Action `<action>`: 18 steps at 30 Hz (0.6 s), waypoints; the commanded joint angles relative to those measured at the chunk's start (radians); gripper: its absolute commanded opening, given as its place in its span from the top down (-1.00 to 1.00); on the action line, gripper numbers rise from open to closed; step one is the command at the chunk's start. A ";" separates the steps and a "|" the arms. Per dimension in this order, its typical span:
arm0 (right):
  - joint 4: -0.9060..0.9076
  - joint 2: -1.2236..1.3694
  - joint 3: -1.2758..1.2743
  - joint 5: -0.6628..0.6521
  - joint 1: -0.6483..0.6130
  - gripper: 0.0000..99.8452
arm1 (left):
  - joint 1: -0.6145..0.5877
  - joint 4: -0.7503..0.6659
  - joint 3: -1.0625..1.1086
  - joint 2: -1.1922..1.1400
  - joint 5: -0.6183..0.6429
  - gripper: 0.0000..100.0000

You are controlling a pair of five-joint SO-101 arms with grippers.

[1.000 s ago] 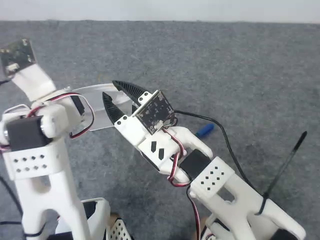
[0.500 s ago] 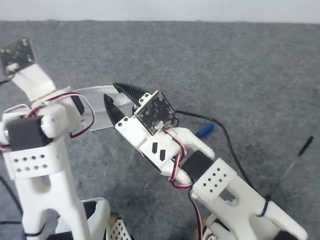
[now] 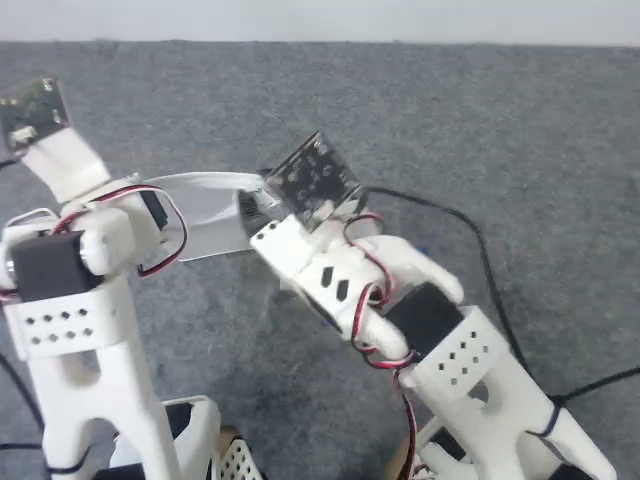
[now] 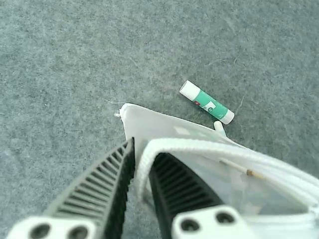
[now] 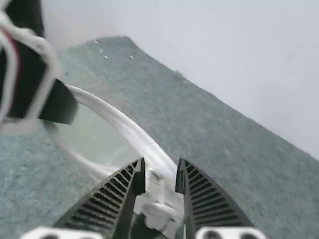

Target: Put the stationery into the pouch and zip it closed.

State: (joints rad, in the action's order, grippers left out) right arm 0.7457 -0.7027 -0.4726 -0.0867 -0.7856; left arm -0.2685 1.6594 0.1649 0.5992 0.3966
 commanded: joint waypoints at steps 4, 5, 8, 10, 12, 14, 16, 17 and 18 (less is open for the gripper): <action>0.156 -0.036 0.126 0.002 0.082 0.80 | 0.003 0.000 0.001 -0.015 0.017 0.98; 0.179 -0.036 0.132 0.026 0.097 0.80 | 0.005 0.000 0.004 -0.015 0.017 0.98; 0.228 -0.035 0.140 0.101 0.150 0.80 | 0.006 -0.012 0.015 -0.015 0.017 0.98; 0.259 -0.030 0.140 0.114 0.182 0.79 | 0.003 -0.014 0.016 -0.015 0.017 0.98; 0.291 -0.025 0.138 0.115 0.213 0.79 | 0.005 -0.014 0.018 -0.015 0.017 0.98; 0.321 -0.025 0.138 0.117 0.246 0.79 | 0.005 -0.014 0.018 -0.015 0.017 0.98; 0.344 -0.025 0.138 0.146 0.278 0.79 | 0.003 -0.014 0.018 -0.015 0.017 0.98; 0.354 -0.025 0.138 0.172 0.291 0.79 | 0.002 -0.014 0.018 -0.015 0.017 0.98; 0.366 -0.025 0.138 0.192 0.300 0.79 | 0.002 -0.014 0.018 -0.015 0.017 0.98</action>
State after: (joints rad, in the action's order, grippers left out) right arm 1.0833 -0.7027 -0.3943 0.0545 -0.5294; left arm -0.2685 1.6594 0.1649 0.5992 0.3966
